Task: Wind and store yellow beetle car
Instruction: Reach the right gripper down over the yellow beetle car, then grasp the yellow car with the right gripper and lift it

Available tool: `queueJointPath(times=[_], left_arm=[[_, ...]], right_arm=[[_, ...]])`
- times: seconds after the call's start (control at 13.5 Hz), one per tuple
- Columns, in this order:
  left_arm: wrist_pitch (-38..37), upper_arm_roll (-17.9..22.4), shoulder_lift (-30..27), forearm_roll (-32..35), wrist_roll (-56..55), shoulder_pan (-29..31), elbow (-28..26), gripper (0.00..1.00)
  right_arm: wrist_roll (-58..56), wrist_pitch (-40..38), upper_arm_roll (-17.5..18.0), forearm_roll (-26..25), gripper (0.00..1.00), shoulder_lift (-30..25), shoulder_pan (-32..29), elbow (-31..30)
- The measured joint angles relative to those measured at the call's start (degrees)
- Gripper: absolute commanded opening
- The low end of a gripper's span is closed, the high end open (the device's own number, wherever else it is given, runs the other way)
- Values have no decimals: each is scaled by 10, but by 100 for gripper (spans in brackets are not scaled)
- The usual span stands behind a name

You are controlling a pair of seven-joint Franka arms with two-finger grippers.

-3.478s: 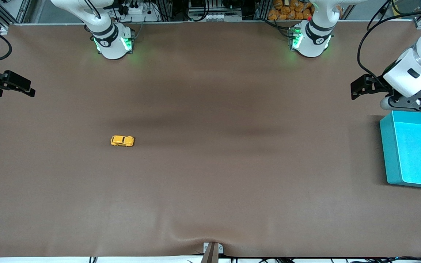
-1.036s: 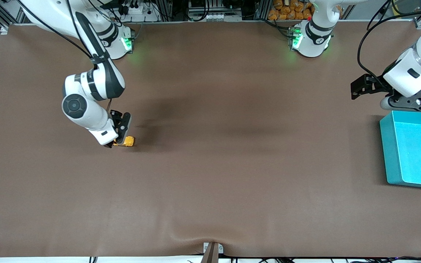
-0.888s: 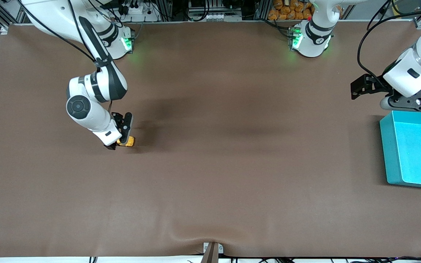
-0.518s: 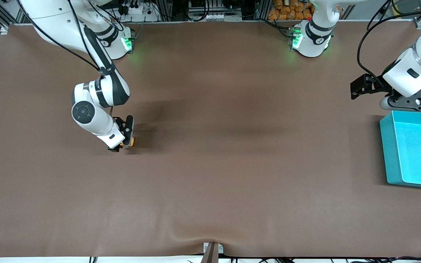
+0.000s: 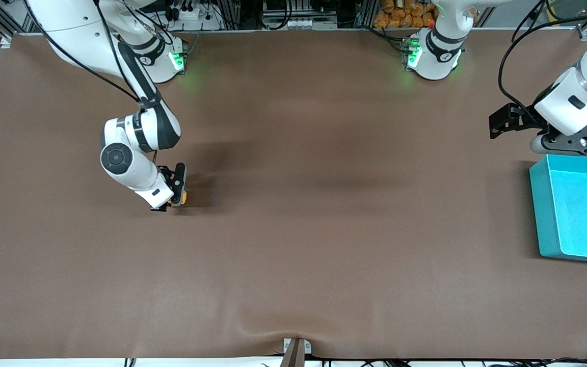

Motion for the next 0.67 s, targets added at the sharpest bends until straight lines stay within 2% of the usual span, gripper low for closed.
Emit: queueJointPath(times=[0.22,0.44,0.67], left_arm=[[0,0,0,0,0,0,0,100],[0,0,0,0,0,0,0,100],[0,0,0,0,0,0,-1,100]], right_arm=[[0,5,-1,0,28,9,-1,0],[0,5,-1,0,22,10,-1,0],[0,3,-2,0,22,10,-4,0]])
